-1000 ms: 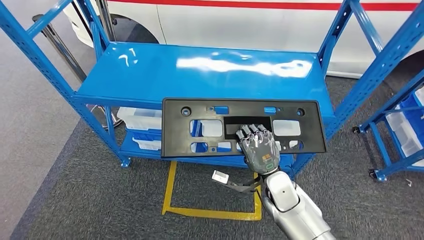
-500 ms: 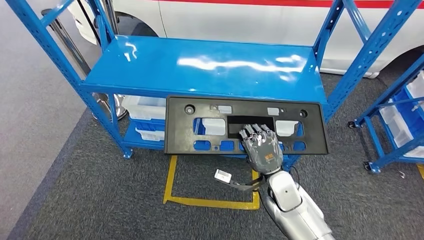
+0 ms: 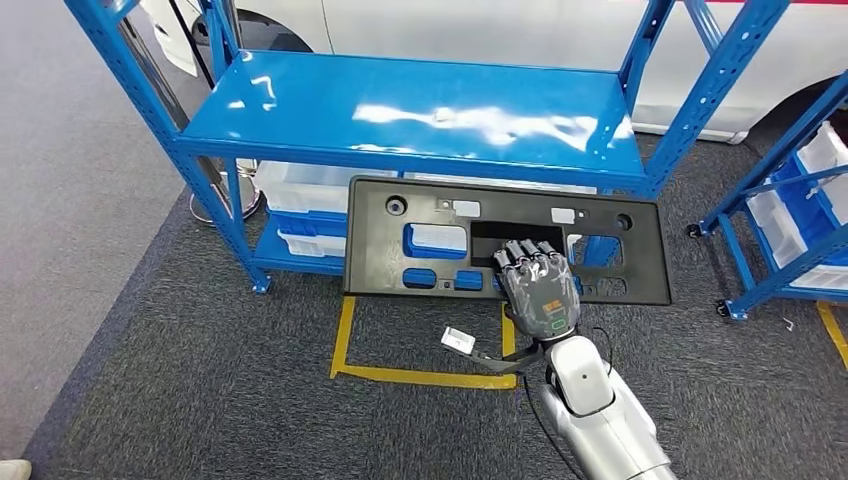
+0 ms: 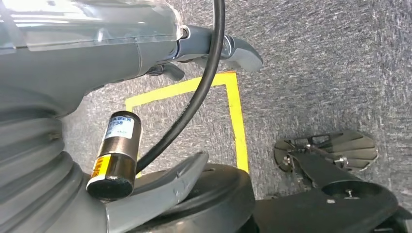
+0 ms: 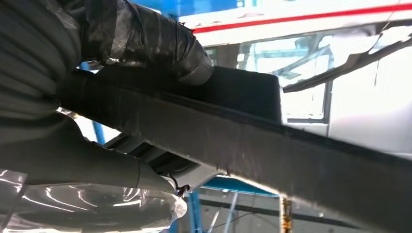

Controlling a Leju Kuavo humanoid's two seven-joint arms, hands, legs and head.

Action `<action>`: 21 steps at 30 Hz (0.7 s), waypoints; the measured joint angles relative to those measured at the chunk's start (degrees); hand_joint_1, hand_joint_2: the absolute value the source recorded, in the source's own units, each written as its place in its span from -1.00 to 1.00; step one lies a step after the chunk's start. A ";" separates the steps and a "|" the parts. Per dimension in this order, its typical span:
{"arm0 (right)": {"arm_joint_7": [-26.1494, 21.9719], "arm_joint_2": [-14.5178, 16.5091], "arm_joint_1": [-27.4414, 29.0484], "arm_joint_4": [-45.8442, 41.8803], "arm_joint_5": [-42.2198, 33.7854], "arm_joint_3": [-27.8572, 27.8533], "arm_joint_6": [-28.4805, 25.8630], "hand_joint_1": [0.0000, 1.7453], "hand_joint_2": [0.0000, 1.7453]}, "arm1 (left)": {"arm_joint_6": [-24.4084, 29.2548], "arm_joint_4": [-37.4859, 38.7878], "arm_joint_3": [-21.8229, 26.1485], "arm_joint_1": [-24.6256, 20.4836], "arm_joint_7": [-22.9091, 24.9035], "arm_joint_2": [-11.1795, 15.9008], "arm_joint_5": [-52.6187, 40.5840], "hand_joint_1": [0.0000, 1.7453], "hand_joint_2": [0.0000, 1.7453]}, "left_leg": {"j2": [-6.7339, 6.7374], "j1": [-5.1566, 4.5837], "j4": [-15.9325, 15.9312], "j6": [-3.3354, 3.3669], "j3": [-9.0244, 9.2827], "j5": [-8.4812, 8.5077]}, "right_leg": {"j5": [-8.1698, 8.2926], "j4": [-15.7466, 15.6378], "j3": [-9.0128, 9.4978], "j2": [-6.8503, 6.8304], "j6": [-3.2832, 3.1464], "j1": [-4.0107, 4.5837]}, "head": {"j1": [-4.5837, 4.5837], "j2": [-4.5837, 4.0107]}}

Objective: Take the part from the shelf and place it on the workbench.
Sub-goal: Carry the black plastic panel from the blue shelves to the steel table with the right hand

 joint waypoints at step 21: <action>-0.99 0.13 -0.08 -1.27 -0.39 -5.60 -0.01 0.86 1.00 | -0.25 0.04 -0.56 -0.18 -0.21 -0.05 0.40 -1.00 1.00 | 0.02 0.48 -2.01 1.83 5.08 -3.68 | -1.91 11.31 -12.43 0.00 1.41 -0.47 | -0.03 0.00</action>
